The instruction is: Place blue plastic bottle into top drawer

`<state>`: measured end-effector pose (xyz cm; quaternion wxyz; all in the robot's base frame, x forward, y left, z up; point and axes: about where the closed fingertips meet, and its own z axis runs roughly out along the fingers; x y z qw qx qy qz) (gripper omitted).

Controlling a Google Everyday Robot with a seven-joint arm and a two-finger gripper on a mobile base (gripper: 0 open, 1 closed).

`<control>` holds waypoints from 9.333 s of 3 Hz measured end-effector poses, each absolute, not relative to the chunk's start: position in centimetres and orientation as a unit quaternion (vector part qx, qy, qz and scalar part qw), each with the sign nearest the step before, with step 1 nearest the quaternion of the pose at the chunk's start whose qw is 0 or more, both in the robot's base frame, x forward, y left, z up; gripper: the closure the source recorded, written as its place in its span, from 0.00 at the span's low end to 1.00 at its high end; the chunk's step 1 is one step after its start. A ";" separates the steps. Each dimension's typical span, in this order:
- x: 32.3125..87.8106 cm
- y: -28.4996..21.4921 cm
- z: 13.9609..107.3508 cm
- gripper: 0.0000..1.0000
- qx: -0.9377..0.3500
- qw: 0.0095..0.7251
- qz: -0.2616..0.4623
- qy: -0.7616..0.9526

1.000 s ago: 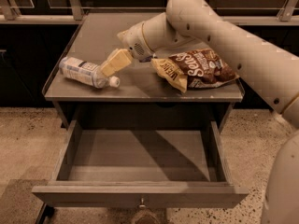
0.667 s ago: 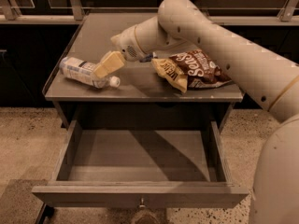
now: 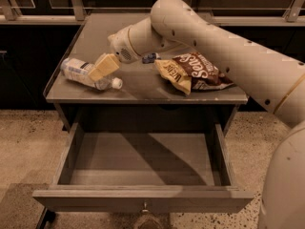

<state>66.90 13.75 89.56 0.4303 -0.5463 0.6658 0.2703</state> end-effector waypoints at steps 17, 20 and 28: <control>45.8 5.8 83.6 1.00 -0.396 0.508 0.216 0.734; 44.8 -2.8 74.6 1.00 -0.277 0.422 0.166 0.847; 44.8 -8.3 68.1 0.00 -0.140 0.380 0.149 0.902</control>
Offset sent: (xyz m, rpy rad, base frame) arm -0.0003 -0.0030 -0.0173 -0.0662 -0.0522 -0.0615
